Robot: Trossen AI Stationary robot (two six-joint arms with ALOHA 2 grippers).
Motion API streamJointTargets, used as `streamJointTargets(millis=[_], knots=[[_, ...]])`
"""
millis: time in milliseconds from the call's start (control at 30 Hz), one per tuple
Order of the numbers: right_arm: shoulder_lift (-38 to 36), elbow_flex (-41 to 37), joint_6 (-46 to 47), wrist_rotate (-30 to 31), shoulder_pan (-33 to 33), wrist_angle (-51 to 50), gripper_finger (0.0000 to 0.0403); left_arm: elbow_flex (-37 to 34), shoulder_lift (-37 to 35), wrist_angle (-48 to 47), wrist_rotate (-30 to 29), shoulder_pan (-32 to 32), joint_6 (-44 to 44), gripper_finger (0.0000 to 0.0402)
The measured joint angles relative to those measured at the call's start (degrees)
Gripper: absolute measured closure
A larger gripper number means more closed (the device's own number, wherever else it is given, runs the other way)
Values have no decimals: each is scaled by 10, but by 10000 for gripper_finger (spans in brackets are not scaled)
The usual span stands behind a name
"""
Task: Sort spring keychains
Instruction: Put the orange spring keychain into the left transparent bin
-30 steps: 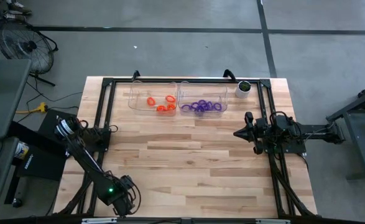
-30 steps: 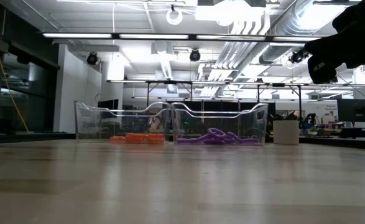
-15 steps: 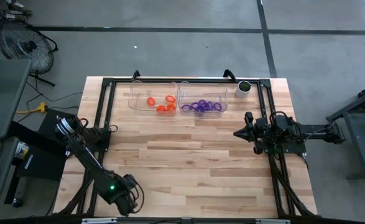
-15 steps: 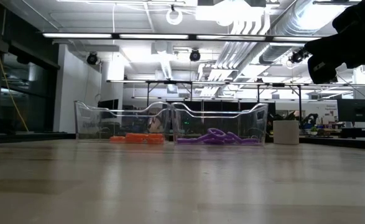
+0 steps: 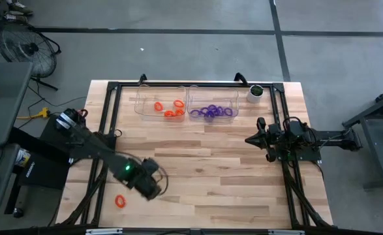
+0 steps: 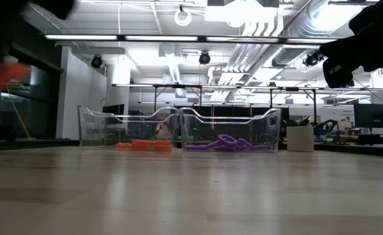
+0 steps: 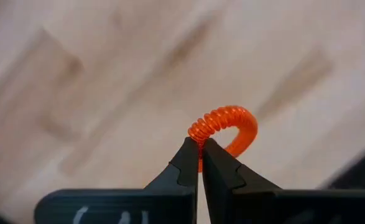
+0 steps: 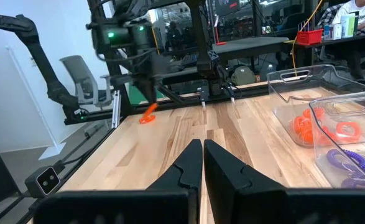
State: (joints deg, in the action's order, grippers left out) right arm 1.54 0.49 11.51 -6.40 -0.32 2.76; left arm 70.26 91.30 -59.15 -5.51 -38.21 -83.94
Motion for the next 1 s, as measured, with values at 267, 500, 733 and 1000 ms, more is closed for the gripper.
streamJointTargets(millis=[267, 500, 733, 1000], knots=[[0, 0, 0, 0, 0, 0, 391, 0, -24, 6, -104, 115, 60, 401], [0, 0, 0, 0, 0, 0, 391, 10, -35, 4, -181, 231, 134, 401], [0, 0, 0, 0, 0, 0, 391, 58, -35, 5, -237, 356, 246, 401], [0, 0, 0, 0, 0, 0, 391, 85, -33, 13, -226, 505, 332, 401]])
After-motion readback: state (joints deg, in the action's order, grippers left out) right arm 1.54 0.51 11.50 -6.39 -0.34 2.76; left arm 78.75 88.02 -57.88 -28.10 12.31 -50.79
